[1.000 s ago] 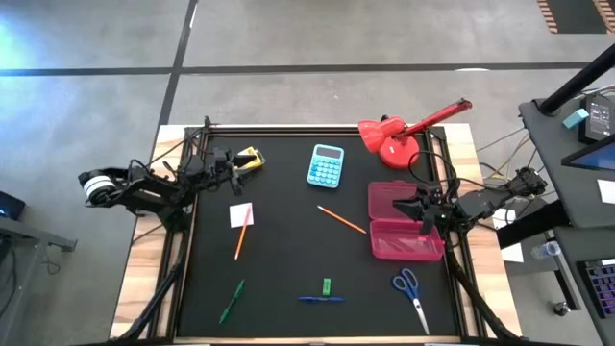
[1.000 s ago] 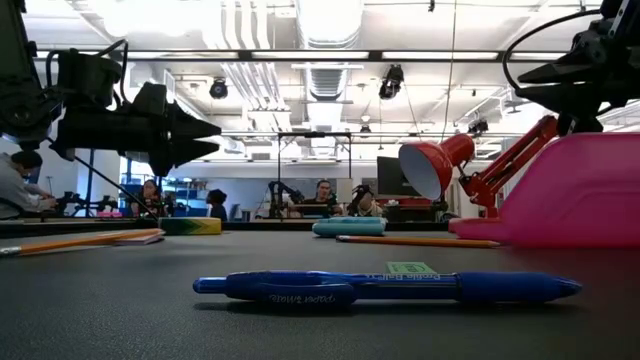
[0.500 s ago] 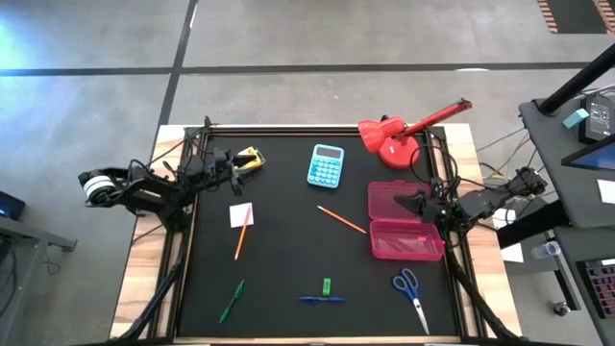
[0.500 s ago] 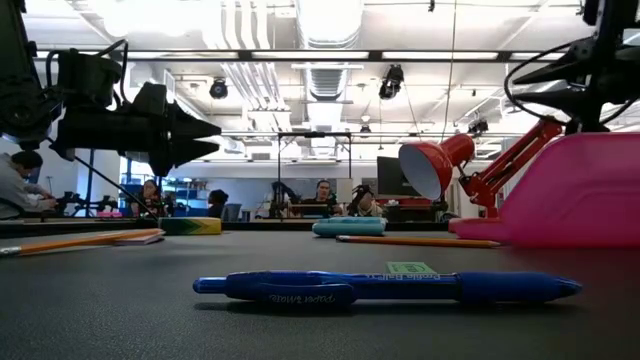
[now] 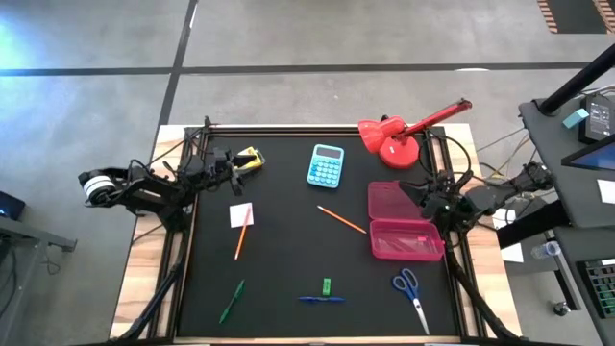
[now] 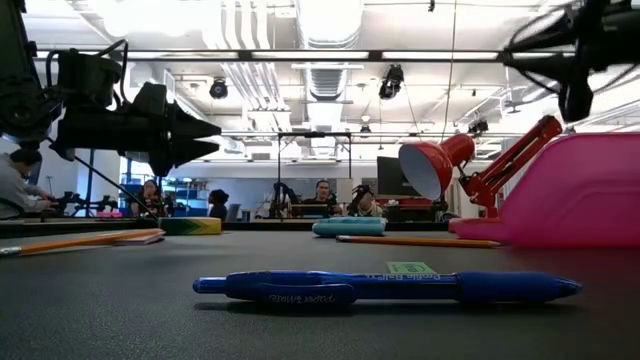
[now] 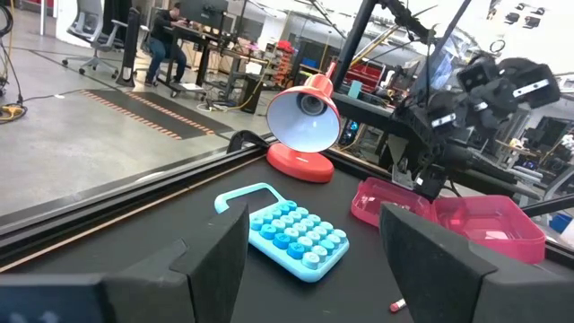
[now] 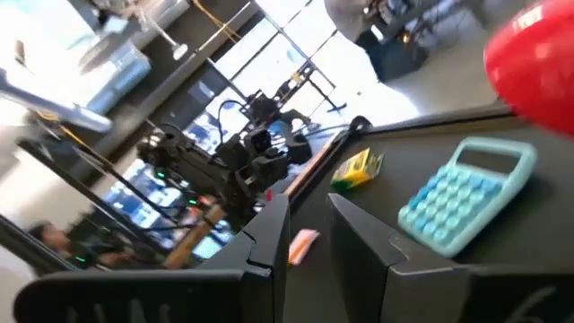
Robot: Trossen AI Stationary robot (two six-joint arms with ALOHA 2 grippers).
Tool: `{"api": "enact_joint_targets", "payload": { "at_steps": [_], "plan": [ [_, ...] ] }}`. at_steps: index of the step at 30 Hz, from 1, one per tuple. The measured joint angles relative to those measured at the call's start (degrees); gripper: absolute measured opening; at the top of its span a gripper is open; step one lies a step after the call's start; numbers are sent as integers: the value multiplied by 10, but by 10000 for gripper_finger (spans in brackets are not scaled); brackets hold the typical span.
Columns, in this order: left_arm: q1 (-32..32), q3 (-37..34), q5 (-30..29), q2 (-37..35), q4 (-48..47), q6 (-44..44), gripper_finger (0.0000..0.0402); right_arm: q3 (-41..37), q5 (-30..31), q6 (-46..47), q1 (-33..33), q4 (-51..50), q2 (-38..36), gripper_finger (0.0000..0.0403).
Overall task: Pack school essentials
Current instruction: Put the right orange pencil into the pink supply box
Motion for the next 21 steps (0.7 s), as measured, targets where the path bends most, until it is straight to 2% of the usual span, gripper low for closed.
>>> {"api": "enact_joint_targets", "payload": {
  "at_steps": [4, 10, 13, 17, 21],
  "plan": [
    [0, 0, 0, 0, 0, 0, 235, 68, 20, 29, 0, -83, 77, 68],
    [0, 0, 0, 0, 0, 0, 235, 201, 47, 167, -4, -284, 227, 68],
    [0, 0, 0, 0, 0, 0, 235, 272, 50, 291, -20, -406, 311, 68],
    [0, 0, 0, 0, 0, 0, 235, 362, -12, 445, -50, -572, 417, 68],
    [0, 0, 0, 0, 0, 0, 235, 431, -82, 468, -80, -629, 500, 68]
  ]
}}
